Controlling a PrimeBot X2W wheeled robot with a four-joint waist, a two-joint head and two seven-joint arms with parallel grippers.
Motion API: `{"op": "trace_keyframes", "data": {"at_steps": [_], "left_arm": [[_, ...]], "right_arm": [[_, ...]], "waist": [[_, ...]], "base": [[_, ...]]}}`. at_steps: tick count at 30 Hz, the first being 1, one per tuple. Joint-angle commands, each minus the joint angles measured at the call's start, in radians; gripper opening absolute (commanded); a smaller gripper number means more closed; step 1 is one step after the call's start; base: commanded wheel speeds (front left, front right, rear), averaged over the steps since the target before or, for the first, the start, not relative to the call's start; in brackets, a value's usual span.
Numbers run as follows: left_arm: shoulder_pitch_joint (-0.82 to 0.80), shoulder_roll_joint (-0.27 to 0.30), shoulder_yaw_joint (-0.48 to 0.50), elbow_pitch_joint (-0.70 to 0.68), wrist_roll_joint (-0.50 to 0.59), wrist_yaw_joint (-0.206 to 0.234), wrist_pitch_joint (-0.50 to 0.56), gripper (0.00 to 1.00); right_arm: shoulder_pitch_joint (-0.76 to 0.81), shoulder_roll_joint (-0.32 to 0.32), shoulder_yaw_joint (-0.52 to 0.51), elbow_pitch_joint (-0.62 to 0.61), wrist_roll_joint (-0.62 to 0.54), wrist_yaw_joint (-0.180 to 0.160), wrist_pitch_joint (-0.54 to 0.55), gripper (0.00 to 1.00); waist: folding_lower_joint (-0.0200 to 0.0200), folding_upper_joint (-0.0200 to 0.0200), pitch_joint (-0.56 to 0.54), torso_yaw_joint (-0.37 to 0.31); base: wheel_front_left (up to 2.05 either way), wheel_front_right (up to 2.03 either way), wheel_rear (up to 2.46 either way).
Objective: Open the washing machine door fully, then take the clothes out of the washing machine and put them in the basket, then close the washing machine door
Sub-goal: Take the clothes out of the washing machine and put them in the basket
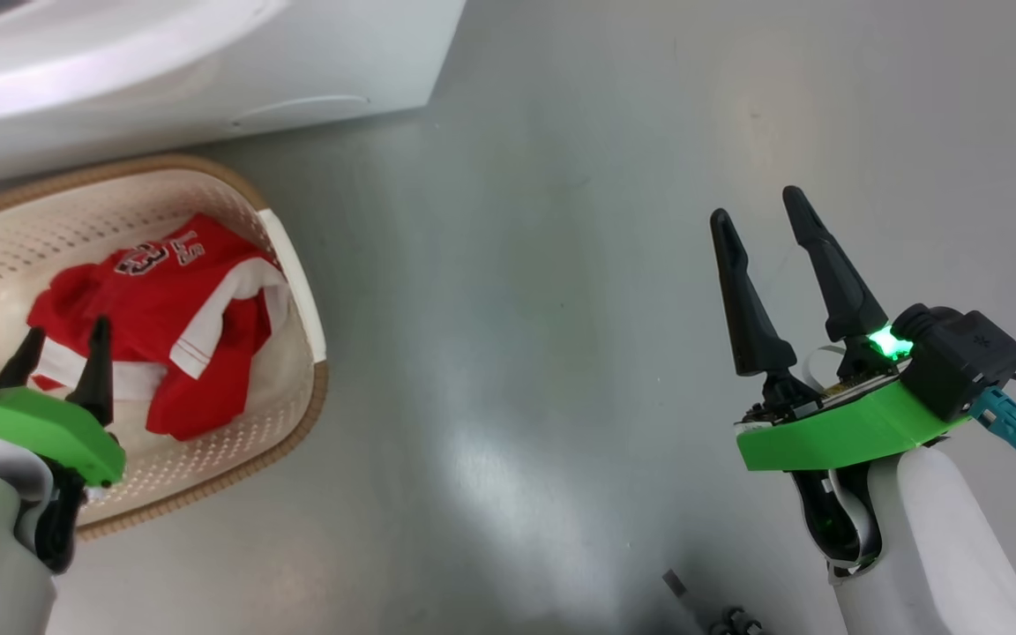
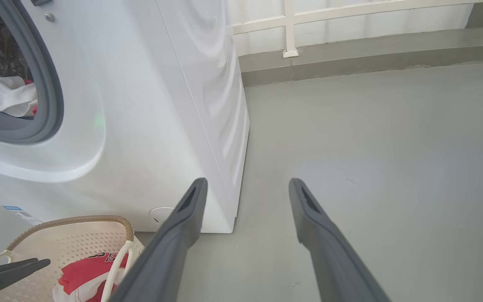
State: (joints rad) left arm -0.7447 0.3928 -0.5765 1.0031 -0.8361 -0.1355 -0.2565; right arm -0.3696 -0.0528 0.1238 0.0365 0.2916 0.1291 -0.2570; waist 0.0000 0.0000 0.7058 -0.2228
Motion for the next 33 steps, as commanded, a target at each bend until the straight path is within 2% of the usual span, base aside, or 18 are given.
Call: {"op": "trace_keyframes", "data": {"at_steps": [1, 12, 24, 33], "left_arm": [[0.02, 0.033, 0.037, -0.012, -0.008, 0.005, -0.005, 1.0], [0.093, 0.009, 0.131, -0.092, 0.03, 0.005, -0.005, 1.0], [0.218, -0.042, 0.291, -0.233, 0.151, 0.005, -0.005, 1.0], [0.303, -0.08, 0.359, -0.322, 0.223, 0.005, -0.005, 1.0]], "right_arm": [[0.015, 0.003, 0.021, -0.015, -0.012, 0.002, -0.005, 1.0], [0.044, 0.003, 0.002, 0.026, -0.04, 0.002, -0.005, 1.0], [0.099, 0.003, -0.025, 0.062, -0.075, 0.002, -0.005, 1.0], [0.158, 0.003, -0.047, 0.085, -0.09, 0.002, -0.005, 1.0]], "waist": [[0.0, 0.0, -0.024, 0.011], [0.0, 0.0, -0.151, 0.044], [0.0, 0.0, -0.322, 0.088], [0.0, 0.0, -0.428, 0.119]], "base": [[0.0, 0.0, 0.0], [0.0, 0.0, 0.0], [0.0, 0.0, 0.0], [0.0, 0.0, 0.0]]}}
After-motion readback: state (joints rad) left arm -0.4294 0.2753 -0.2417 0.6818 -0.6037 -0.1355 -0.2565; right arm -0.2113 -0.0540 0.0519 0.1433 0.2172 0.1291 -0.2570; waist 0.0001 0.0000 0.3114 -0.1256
